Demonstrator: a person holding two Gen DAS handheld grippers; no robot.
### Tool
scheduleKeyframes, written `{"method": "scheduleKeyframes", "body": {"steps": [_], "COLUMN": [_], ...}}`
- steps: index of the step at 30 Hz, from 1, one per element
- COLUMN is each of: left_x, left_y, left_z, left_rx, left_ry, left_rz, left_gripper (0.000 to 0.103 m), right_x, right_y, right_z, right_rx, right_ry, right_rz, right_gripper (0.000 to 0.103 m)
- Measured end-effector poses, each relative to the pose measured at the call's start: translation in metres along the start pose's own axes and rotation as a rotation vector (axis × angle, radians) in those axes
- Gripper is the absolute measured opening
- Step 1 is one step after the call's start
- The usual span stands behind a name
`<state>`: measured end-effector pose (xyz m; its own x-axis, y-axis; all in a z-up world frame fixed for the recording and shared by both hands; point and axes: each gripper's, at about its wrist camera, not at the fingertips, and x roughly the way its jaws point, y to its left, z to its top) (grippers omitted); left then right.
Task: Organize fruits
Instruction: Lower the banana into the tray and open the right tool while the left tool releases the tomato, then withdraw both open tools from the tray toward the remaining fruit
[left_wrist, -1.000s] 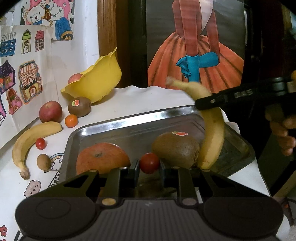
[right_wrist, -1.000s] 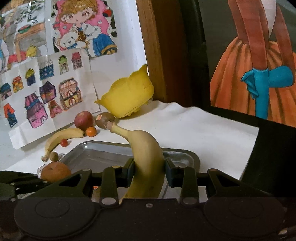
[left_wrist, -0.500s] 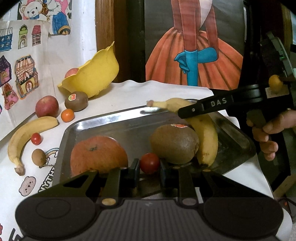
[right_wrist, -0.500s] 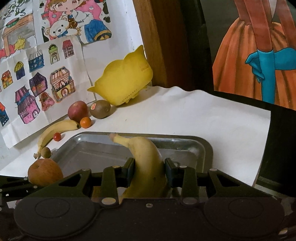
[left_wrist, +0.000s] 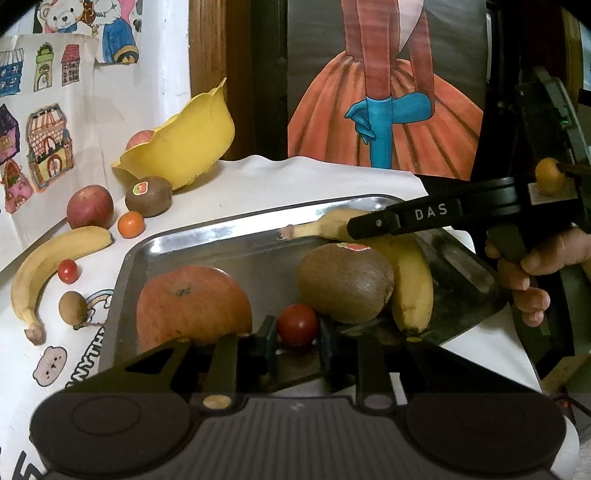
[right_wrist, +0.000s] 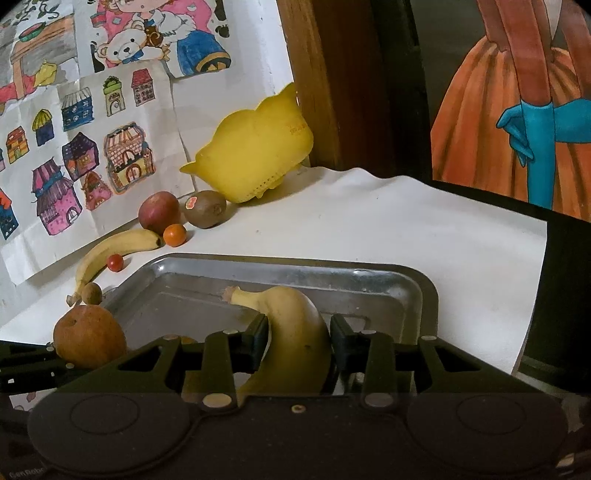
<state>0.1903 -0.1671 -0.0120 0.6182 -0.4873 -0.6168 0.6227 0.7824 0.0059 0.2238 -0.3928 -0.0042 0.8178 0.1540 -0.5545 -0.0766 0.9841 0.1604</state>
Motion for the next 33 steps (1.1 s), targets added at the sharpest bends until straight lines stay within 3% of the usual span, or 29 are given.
{"method": "scheduleKeyframes", "body": {"steps": [4,6,17,33], "left_x": [-0.005,-0.010,-0.042,-0.117], "left_y": [-0.002,-0.004,-0.007,0.023], "left_z": [-0.002,-0.003,-0.009,-0.035], "left_rx": [0.002,0.010,-0.002,-0.108], "left_ry": [0.001,-0.013,-0.074,-0.175], "left_rz": [-0.023,-0.018,-0.021,0.036], "left_gripper": [0.047,0.060,0.081,0.099], "right_x": [-0.010,-0.017,-0.059,-0.132], "right_y": [0.004,0.007,0.028,0.084], "right_z": [0.001,0.001,-0.003,-0.030], "right_rx": [-0.030,-0.042,-0.098,-0.220], "right_ry": [-0.026,-0.042,-0.135,-0.265], "right_rz": [-0.010,-0.010,-0.007,-0.009], "right_gripper": [0.049,0.053,0.075,0.101]}}
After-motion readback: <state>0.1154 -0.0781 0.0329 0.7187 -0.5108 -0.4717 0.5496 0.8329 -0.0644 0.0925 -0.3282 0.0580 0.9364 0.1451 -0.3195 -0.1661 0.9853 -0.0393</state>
